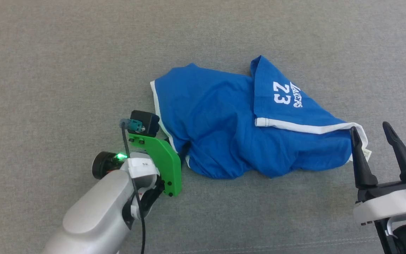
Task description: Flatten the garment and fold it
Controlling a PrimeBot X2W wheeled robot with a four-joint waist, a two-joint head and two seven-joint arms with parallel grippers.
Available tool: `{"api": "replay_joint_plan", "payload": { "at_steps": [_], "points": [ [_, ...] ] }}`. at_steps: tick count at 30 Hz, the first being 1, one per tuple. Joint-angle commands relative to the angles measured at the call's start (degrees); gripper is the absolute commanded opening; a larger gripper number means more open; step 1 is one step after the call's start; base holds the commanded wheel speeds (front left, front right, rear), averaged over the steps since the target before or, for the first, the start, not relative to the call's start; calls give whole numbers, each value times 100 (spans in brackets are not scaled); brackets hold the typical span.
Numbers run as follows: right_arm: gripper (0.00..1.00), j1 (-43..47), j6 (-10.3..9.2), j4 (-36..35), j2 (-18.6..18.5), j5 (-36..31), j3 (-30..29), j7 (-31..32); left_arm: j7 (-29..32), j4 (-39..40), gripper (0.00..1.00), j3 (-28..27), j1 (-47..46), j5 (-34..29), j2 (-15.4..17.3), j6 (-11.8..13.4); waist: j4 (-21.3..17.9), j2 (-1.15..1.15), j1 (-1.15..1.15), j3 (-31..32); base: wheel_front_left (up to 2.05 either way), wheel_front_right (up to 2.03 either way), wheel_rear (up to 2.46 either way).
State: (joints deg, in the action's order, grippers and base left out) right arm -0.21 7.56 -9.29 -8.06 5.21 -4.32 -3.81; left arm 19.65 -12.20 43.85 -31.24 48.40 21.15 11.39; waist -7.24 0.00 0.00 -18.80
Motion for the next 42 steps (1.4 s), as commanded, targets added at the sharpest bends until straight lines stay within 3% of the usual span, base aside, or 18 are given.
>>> {"api": "replay_joint_plan", "payload": {
  "at_steps": [1, 14, 20, 24, 30, 36, 42],
  "points": [
    [100, -115, -8, 35, 29, -51, 16, -47, 49, -92, 0, 40, 11, 40, -1, -58, -5, 0, 0, 32, 0, 0, 0],
    [100, -11, -8, 286, 17, 40, 51, 67, -670, -37, 0, -478, 331, 189, 251, 81, 176, 0, 0, 829, 0, 0, 0],
    [100, 34, -8, 285, -12, 90, 119, 144, -995, 177, 0, -906, 307, 192, 506, 345, 194, 0, 0, 1011, 0, 0, 0],
    [100, 63, -8, 302, -33, 110, 134, 167, -1186, 410, 0, -1189, -90, 24, 754, 453, 179, 0, 0, 1117, 0, 0, 0],
    [100, -18, -8, 382, -5, 149, 197, 150, -1310, 614, 0, -1301, -1264, -509, 972, 401, 23, 0, 0, 1238, 0, 0, 0],
    [100, -116, -8, 507, 135, 116, 83, 66, -1496, 740, 0, -856, -2225, -1116, 683, 98, -138, 0, 0, 1270, 0, 0, 0],
    [100, -109, -8, 585, 287, 44, -171, -6, -1113, 981, 0, 318, -1626, -1206, 94, -262, -138, 0, 0, 1235, 0, 0, 0]
  ]
}}
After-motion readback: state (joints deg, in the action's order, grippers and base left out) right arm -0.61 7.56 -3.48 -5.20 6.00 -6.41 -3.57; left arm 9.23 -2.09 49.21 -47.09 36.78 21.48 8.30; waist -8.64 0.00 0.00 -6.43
